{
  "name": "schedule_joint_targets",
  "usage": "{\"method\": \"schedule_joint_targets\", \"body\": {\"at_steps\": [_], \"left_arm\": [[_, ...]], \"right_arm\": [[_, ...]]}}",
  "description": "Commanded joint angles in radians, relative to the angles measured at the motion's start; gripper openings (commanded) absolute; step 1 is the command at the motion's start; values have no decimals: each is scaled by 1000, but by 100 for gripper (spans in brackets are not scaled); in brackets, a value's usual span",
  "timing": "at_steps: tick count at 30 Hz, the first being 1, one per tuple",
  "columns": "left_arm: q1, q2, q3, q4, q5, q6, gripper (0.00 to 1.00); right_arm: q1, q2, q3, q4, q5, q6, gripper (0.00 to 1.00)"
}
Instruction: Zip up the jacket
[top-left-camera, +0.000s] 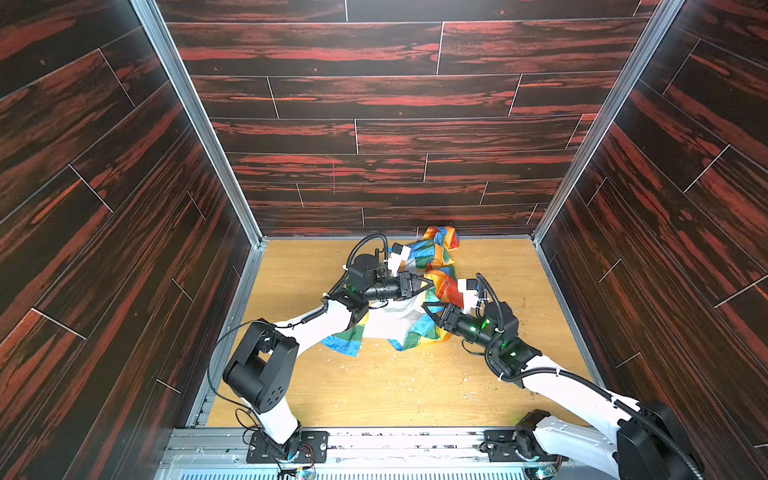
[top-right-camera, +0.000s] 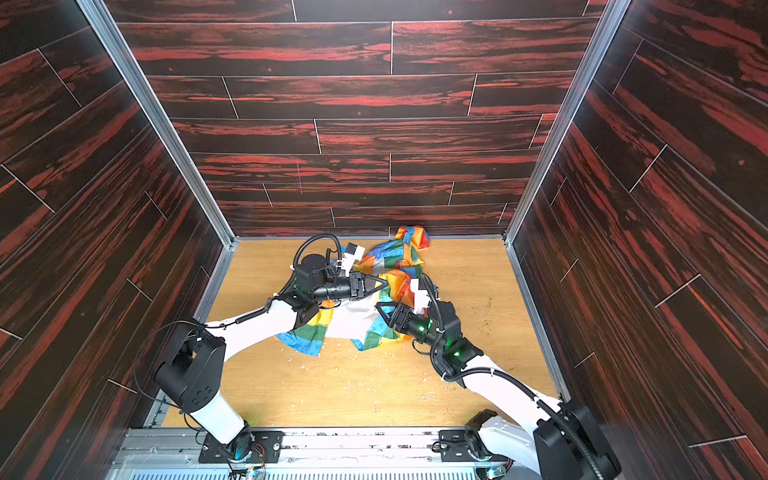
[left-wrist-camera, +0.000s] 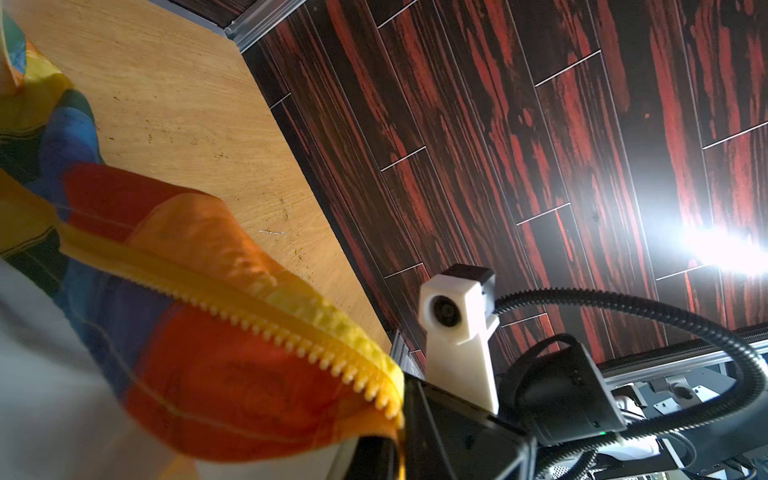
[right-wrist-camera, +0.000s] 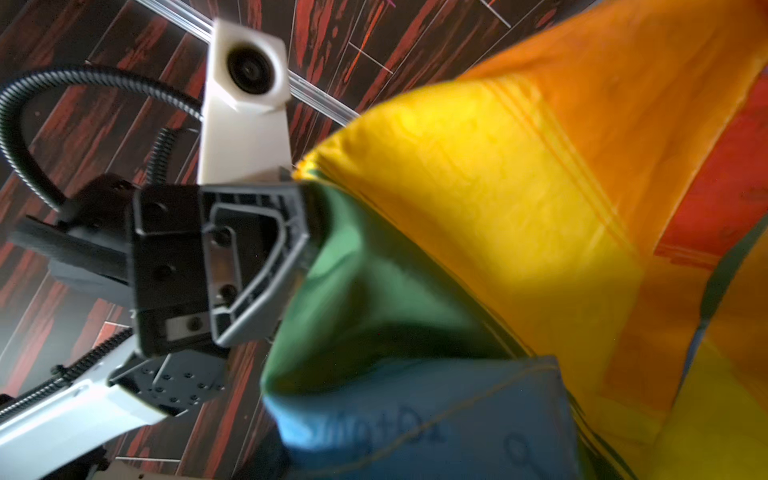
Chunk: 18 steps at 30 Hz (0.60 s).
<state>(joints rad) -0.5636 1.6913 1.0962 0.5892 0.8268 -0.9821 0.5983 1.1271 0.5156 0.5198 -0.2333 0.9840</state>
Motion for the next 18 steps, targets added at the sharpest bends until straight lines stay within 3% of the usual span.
{"method": "schedule_joint_targets", "body": {"at_steps": [1,8,12,18], "left_arm": [[-4,-57,38,7,9,20,0],[-3,-57,41,1,2,23,0],[-4,-53,49,2,0,19,0],[-4,-45,57,1,3,18,0]], "right_arm": [[-2,22,-9,58,-24,51,48],[-2,22,-41,95,-36,74,38],[-2,7,-57,88,-50,71,39],[-3,-44,-71,57,-8,86,65]]}}
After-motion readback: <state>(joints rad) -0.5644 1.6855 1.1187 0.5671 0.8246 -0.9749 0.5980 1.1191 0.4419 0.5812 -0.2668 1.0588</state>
